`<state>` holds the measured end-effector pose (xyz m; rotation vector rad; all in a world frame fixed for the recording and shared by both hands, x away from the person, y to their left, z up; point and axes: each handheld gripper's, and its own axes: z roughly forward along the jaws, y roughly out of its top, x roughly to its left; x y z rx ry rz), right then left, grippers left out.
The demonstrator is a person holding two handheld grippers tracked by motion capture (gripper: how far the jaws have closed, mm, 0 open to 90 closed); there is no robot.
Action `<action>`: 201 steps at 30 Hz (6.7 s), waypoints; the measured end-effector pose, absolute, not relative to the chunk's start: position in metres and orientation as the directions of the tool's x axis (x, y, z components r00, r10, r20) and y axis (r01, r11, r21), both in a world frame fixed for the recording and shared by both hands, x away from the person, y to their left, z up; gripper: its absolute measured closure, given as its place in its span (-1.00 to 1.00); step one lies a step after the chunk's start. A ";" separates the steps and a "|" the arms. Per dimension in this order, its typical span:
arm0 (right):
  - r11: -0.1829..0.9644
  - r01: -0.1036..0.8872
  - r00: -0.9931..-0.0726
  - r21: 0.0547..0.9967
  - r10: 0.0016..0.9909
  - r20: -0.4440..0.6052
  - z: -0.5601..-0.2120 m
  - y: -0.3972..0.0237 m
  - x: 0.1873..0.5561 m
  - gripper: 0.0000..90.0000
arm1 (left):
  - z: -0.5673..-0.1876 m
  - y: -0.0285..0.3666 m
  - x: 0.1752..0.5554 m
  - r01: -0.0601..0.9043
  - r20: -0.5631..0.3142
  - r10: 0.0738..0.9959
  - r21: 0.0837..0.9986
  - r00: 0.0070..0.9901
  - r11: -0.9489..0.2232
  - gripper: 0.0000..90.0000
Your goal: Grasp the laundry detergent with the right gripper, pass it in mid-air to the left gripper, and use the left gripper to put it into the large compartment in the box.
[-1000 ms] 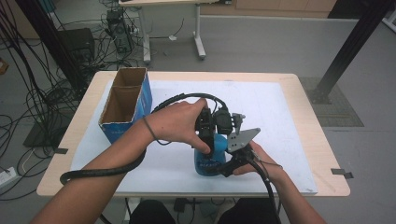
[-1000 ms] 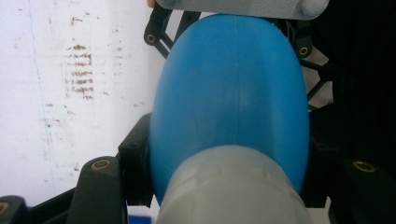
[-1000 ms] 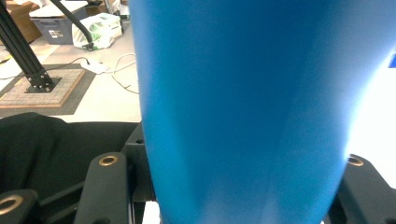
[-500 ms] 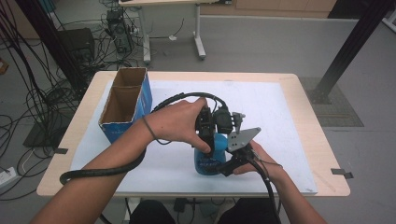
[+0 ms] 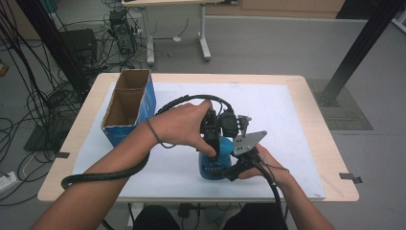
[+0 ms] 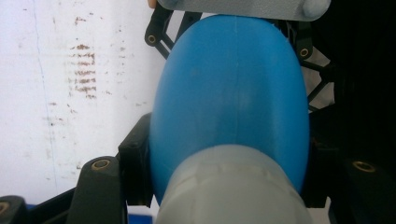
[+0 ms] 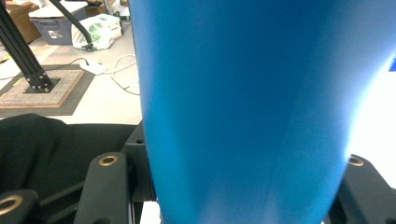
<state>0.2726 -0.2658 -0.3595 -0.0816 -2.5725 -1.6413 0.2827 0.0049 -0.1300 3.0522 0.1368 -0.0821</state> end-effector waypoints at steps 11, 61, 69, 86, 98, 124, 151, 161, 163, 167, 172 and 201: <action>0.419 0.095 -0.994 0.903 -0.004 0.106 -0.360 -0.265 0.274 -0.09 | -0.129 0.005 0.283 0.094 -0.055 0.089 0.080 0.994 -0.992 -0.17; 0.415 0.093 -0.995 0.905 -0.004 0.104 -0.362 -0.265 0.276 -0.09 | -0.131 0.005 0.285 0.104 -0.058 0.100 0.080 0.993 -0.991 -0.16; 0.413 0.092 -0.995 0.906 -0.004 0.103 -0.362 -0.265 0.275 -0.09 | -0.130 0.005 0.284 0.104 -0.054 0.100 0.081 0.994 -0.991 -0.16; 0.389 0.087 -0.996 0.917 0.010 0.090 -0.365 -0.267 0.273 -0.12 | -0.126 0.005 0.283 0.116 -0.047 0.112 0.076 0.993 -0.990 -0.16; 0.377 0.101 -0.995 0.921 0.026 0.098 -0.367 -0.268 0.271 -0.28 | -0.124 0.004 0.283 0.114 -0.051 0.110 0.073 0.993 -0.991 -0.16; 0.341 0.193 -0.981 0.920 0.095 0.171 -0.373 -0.284 0.266 -0.87 | -0.128 -0.006 0.286 0.115 -0.063 0.112 0.042 0.992 -0.993 -0.16; 0.330 0.239 -0.951 0.913 0.268 0.152 -0.364 -0.377 0.239 -0.90 | -0.125 -0.002 0.286 0.122 -0.056 0.120 0.046 0.991 -0.991 -0.16; 0.324 0.261 -0.924 0.909 0.356 0.138 -0.358 -0.412 0.227 -0.89 | -0.125 -0.001 0.286 0.127 -0.059 0.124 0.042 0.990 -0.991 -0.16; 0.323 0.265 -0.920 0.909 0.366 0.139 -0.357 -0.417 0.225 -0.89 | -0.124 -0.001 0.286 0.131 -0.062 0.128 0.037 0.990 -0.991 -0.16; 0.317 0.275 -0.907 0.908 0.399 0.136 -0.356 -0.427 0.221 -0.89 | -0.124 0.000 0.285 0.136 -0.056 0.134 0.037 0.989 -0.990 -0.16; 0.307 0.284 -0.894 0.908 0.428 0.135 -0.355 -0.438 0.217 -0.89 | -0.123 0.001 0.287 0.144 -0.061 0.142 0.031 0.988 -0.989 -0.16; 0.277 0.329 -0.846 0.903 0.510 0.152 -0.359 -0.453 0.214 -0.89 | -0.106 0.019 0.315 0.574 -0.059 0.571 0.070 0.819 -0.816 -0.16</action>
